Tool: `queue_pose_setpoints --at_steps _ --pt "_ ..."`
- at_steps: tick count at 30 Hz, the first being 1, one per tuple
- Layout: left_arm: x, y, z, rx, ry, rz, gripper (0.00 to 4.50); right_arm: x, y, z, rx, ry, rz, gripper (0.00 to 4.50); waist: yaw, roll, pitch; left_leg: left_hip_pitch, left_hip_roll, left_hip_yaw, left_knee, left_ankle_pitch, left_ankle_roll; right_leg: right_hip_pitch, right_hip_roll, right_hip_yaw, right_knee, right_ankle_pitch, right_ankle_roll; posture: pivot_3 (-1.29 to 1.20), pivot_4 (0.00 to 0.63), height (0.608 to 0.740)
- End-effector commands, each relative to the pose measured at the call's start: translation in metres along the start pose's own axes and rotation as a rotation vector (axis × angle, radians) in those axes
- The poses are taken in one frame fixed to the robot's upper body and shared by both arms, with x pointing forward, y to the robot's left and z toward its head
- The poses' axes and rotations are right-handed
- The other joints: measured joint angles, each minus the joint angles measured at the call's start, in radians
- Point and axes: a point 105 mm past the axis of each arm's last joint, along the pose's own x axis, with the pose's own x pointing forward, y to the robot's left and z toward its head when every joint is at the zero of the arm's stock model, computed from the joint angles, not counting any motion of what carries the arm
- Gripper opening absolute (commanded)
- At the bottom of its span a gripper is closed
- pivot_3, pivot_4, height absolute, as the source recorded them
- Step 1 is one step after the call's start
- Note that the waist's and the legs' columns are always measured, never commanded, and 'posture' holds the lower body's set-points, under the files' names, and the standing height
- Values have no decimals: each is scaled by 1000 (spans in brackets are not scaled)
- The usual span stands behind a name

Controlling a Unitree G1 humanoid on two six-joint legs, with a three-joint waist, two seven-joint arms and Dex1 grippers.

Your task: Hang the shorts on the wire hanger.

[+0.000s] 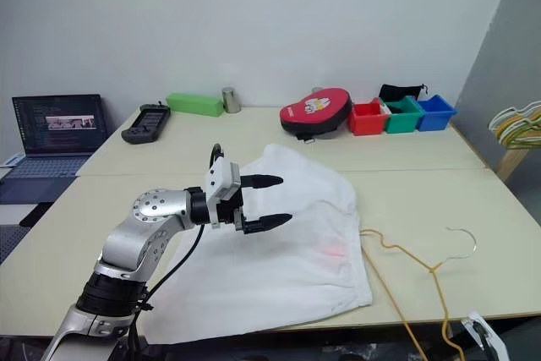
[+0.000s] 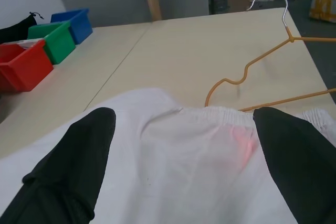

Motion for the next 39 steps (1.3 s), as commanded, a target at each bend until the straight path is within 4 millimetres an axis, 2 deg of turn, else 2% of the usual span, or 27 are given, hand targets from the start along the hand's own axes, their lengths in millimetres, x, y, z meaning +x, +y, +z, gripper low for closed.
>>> queue_pose_setpoints --at_steps 1,8,11,15,17,21,29,33,39 --pt "-3 6 8 40 -8 14 4482 10 27 13 -74 -16 111 0 0 -1 1 0 0 0 0 0 0 0 0 0 0 0 0 204 0 740" --pt "-3 3 8 41 -5 14 4482 18 31 23 -99 -24 122 0 4 -2 2 -1 0 -1 0 0 0 0 0 0 -2 0 0 214 0 740" --pt "-5 4 7 44 2 23 4482 28 31 13 -217 104 51 0 4 -1 2 -1 0 -1 0 0 0 0 0 0 -2 0 0 218 0 740" --pt "-6 6 6 51 7 34 4482 42 9 14 -465 210 -132 0 2 -4 3 -1 0 -2 0 0 0 -1 0 -1 -2 0 0 226 0 740" --pt "-6 6 6 55 10 36 4482 46 -2 18 -527 223 -195 0 2 -4 3 -1 0 -2 0 0 0 -1 0 -1 -2 0 0 228 0 740" --pt "-6 6 5 59 15 41 4482 47 -7 26 -476 181 -189 0 4 -5 4 -2 0 -2 0 0 0 -1 -1 -1 -3 0 1 232 0 740" --pt "-5 8 6 61 12 49 4482 33 -13 54 -315 50 -194 0 11 -5 5 -2 -1 -2 0 0 0 -1 -2 -1 -3 0 1 227 0 740" --pt "-5 8 5 60 11 52 4482 27 -19 64 -343 42 -242 0 14 -5 5 -2 -1 -2 0 0 0 -1 -2 -2 -3 0 1 226 0 740" --pt "-7 11 4 48 10 75 4482 27 -21 79 -502 88 -303 0 12 -5 5 -2 -1 -2 0 0 0 -1 -2 -1 -3 0 1 219 0 740"
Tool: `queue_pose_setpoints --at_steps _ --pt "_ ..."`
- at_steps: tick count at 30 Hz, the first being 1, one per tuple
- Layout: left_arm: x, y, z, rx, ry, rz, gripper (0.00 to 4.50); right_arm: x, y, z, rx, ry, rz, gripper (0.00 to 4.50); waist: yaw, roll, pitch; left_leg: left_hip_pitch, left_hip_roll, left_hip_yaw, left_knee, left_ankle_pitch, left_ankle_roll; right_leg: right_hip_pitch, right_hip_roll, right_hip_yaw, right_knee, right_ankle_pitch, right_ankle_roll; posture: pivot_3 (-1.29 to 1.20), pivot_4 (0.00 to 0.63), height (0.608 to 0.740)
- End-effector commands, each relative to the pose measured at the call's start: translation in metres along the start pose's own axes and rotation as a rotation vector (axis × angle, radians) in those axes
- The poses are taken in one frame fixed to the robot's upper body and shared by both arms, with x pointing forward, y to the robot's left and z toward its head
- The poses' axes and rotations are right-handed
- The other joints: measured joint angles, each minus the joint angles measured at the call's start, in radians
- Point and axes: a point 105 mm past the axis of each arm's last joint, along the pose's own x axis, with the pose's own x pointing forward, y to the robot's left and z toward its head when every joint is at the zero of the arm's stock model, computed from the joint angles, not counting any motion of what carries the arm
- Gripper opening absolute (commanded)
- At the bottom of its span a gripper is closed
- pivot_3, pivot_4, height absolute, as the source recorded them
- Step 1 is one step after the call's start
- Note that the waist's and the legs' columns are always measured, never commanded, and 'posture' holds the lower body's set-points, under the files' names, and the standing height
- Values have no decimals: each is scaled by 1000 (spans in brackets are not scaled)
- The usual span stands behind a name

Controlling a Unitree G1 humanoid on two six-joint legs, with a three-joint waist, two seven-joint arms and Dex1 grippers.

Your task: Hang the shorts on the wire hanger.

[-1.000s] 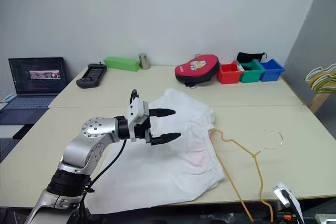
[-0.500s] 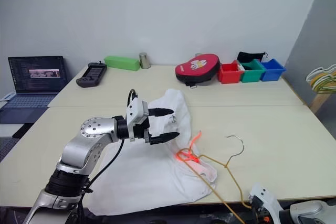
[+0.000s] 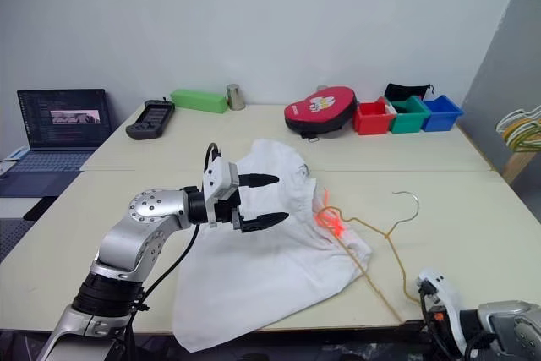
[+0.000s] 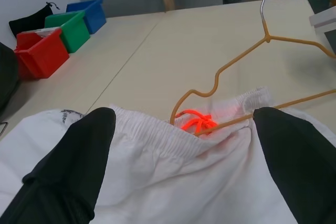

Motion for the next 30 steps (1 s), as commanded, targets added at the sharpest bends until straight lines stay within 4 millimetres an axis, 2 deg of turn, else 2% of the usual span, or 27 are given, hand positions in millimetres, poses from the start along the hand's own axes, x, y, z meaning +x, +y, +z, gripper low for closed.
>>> queue_pose_setpoints --at_steps 1,6,9,12,15,17,23,30 --pt "-4 7 6 15 -19 40 4482 -3 -6 18 -104 -10 -46 0 -4 -1 1 0 0 0 0 0 0 0 0 0 0 0 0 218 0 740" --pt "-19 13 -9 -11 24 98 4482 -10 -7 40 -204 -24 -36 0 -23 -1 3 1 1 2 0 0 0 0 0 2 1 1 1 224 0 740" --pt "-24 12 -18 -18 47 107 4482 -19 4 47 -241 -6 57 0 -25 -1 5 1 1 2 0 0 0 -1 0 2 2 1 1 237 0 740" --pt "-25 14 -17 -21 41 127 4482 -24 -11 53 -282 11 -17 0 -16 0 6 1 0 2 0 0 0 -1 0 1 1 1 1 250 0 740" --pt "-28 17 -16 -28 35 156 4482 -29 -34 68 -404 7 -163 0 -6 -2 6 0 1 -1 0 0 0 -2 0 -1 -1 1 1 256 0 740" --pt "-30 17 -17 -31 37 163 4482 -31 -41 73 -472 20 -211 0 9 -2 7 0 1 -2 0 0 0 -3 -2 -1 -1 1 1 258 0 740" --pt "-28 17 -16 -28 32 168 4482 -28 -49 75 -473 67 -226 0 36 -1 7 -2 1 -2 0 0 0 -3 -7 -2 -2 2 -1 265 0 740" --pt "-29 20 -17 -18 34 179 4482 -33 -34 62 -405 120 -99 0 44 0 7 -2 0 -3 0 0 0 -1 -8 -3 -6 4 0 268 0 740"
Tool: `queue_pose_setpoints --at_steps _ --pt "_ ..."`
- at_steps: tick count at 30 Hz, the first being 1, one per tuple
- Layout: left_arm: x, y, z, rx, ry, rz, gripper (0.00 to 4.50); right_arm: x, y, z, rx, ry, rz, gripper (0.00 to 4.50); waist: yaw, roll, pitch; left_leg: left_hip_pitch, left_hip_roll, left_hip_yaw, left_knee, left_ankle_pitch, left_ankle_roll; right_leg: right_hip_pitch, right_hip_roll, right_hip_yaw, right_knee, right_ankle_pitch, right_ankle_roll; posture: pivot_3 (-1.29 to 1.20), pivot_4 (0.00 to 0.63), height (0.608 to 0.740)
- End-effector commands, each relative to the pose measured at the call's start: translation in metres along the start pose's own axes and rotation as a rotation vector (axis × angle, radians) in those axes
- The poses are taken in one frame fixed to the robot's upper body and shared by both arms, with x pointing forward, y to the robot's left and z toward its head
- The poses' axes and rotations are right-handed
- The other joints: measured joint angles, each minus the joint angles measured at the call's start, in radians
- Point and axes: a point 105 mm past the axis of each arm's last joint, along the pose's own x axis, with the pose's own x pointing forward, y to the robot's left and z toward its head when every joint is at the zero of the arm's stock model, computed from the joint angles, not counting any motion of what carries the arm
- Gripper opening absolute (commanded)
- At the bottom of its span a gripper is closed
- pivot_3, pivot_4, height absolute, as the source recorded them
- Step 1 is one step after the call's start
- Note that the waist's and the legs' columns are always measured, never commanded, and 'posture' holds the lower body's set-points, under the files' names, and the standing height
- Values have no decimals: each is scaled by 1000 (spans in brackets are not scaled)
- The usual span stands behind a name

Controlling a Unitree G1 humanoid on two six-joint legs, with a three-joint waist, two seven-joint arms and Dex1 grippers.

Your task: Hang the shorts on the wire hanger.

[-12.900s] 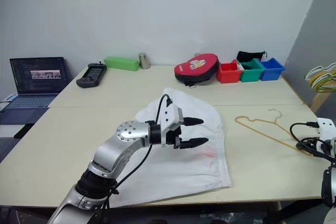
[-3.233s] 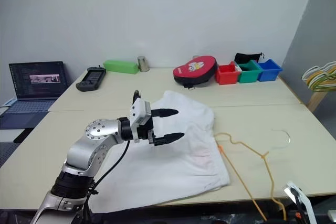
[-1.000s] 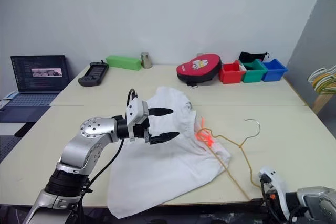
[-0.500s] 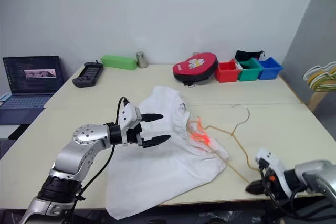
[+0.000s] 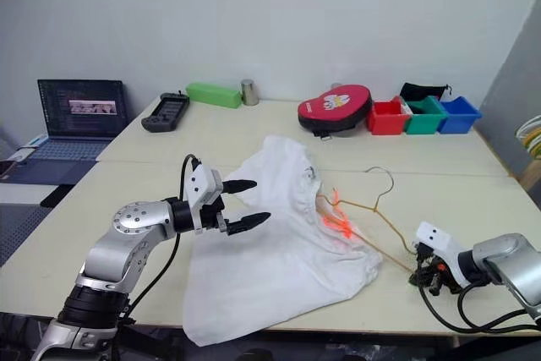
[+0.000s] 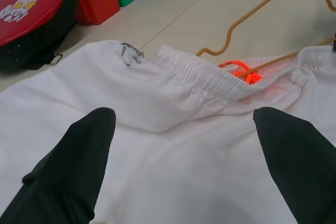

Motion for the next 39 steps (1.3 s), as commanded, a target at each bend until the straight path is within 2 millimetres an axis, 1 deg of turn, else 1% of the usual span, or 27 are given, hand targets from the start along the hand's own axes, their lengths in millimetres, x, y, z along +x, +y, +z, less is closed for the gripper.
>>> queue_pose_setpoints --at_steps 1,5,7,10,17,22,27,28,32,35,39 --pt "-3 7 14 46 -41 28 4482 -13 8 4 -6 3 50 0 0 0 0 0 0 0 0 0 0 0 0 -1 -1 0 0 268 0 740" --pt "-2 6 13 48 -42 30 4482 -11 11 7 -29 14 47 0 1 0 0 -1 0 0 0 0 0 0 -1 0 -3 1 1 263 0 740" --pt "-1 7 14 50 -43 32 4482 -5 12 17 -22 -8 52 0 0 0 0 -1 0 0 0 0 0 0 -1 0 -3 1 1 258 0 740" --pt "1 8 15 55 -48 34 4482 5 8 29 30 -23 38 0 -5 0 0 -1 0 0 0 0 0 1 -1 0 -3 1 1 260 0 740" --pt "3 10 17 64 -56 40 4482 14 -2 34 88 -16 19 0 2 1 0 -1 -1 -2 0 0 0 0 0 -2 -3 2 0 263 0 740" --pt "3 11 17 67 -57 51 4482 13 -8 39 98 -29 0 0 2 1 0 -2 -1 -2 0 0 0 0 -1 -1 -4 2 0 267 0 740" --pt "1 12 17 67 -59 67 4482 7 -14 67 116 -192 -18 0 1 1 0 -1 -1 -2 0 0 0 1 0 -1 -3 3 0 273 0 740" --pt "1 12 16 66 -59 68 4482 7 -15 69 133 -208 -19 0 0 1 0 -1 -1 -2 0 0 0 0 0 -1 -3 3 0 273 0 740" --pt "0 12 15 66 -56 71 4482 13 -6 66 118 -182 12 0 1 1 0 -1 -1 -2 0 0 0 0 0 -2 -3 3 0 271 0 740" --pt "1 14 17 68 -57 72 4482 22 0 67 127 -169 36 0 2 1 0 -2 -1 -2 0 0 0 0 0 -2 -3 3 0 269 0 740" --pt "3 16 19 79 -59 68 4482 30 -2 78 179 -209 37 0 1 1 0 -2 -1 -2 0 0 0 0 0 -2 -3 3 0 272 0 740"
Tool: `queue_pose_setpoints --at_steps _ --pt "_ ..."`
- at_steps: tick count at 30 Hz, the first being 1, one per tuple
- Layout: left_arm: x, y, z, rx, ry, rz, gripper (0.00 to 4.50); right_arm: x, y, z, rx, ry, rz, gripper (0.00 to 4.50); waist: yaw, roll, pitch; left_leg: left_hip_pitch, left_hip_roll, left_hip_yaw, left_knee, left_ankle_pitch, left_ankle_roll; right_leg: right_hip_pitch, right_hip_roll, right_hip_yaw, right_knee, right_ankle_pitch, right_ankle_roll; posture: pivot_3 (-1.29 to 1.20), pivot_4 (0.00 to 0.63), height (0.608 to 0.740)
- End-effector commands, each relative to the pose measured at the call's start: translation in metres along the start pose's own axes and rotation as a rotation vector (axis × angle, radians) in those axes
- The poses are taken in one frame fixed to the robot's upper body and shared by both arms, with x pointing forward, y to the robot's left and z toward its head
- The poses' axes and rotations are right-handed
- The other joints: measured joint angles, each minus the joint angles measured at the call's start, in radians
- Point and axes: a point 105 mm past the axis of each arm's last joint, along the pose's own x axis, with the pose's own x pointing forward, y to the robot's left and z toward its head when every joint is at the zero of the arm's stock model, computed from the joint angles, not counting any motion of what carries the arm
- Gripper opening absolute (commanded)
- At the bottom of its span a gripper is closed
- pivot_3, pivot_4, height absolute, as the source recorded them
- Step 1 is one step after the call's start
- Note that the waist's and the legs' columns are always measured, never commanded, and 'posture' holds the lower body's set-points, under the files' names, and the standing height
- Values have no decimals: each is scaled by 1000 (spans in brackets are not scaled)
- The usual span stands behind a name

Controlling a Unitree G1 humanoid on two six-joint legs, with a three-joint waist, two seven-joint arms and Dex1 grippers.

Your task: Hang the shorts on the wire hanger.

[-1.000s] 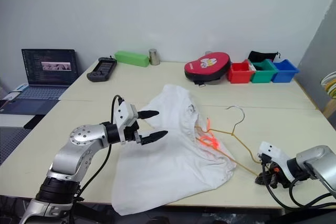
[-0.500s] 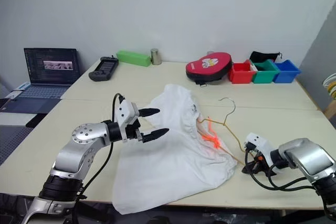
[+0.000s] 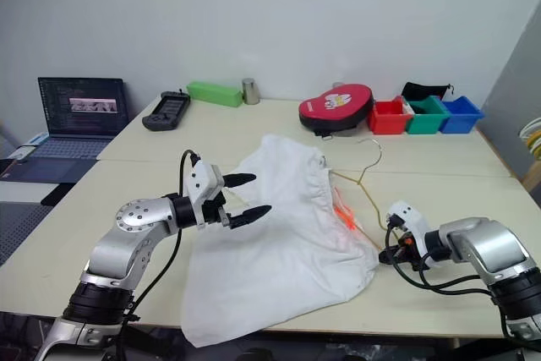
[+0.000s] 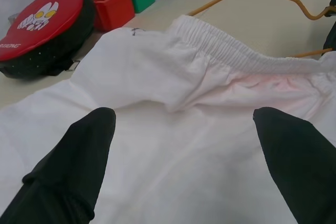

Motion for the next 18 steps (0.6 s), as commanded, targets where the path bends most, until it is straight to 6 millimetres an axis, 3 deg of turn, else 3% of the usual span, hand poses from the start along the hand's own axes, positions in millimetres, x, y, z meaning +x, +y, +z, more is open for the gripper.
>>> queue_pose_setpoints --at_steps 1,3,6,12,18 --pt "0 8 16 54 -42 19 4482 0 0 18 5 -55 -8 0 -1 0 0 0 0 0 0 0 0 0 0 0 0 0 0 272 0 740" --pt "-1 10 18 67 -41 13 4482 -4 -2 25 -27 -86 -40 0 -2 0 0 0 0 0 0 0 0 0 0 0 1 0 0 274 0 740" --pt "-4 27 39 118 -46 -22 4482 -20 -3 42 -194 -141 -131 0 0 0 1 0 -1 0 0 0 0 0 0 0 0 0 0 273 0 740" --pt "-12 84 98 295 -28 -46 4482 -26 -1 63 -428 -177 -304 0 -1 0 0 -3 -3 -4 0 0 0 0 4 -10 -1 0 0 278 0 740" --pt "0 94 105 450 107 -209 4482 -16 7 80 -575 -195 -390 0 -6 2 -1 -5 -3 -3 0 0 0 -1 4 -15 -1 -1 -2 283 0 740"
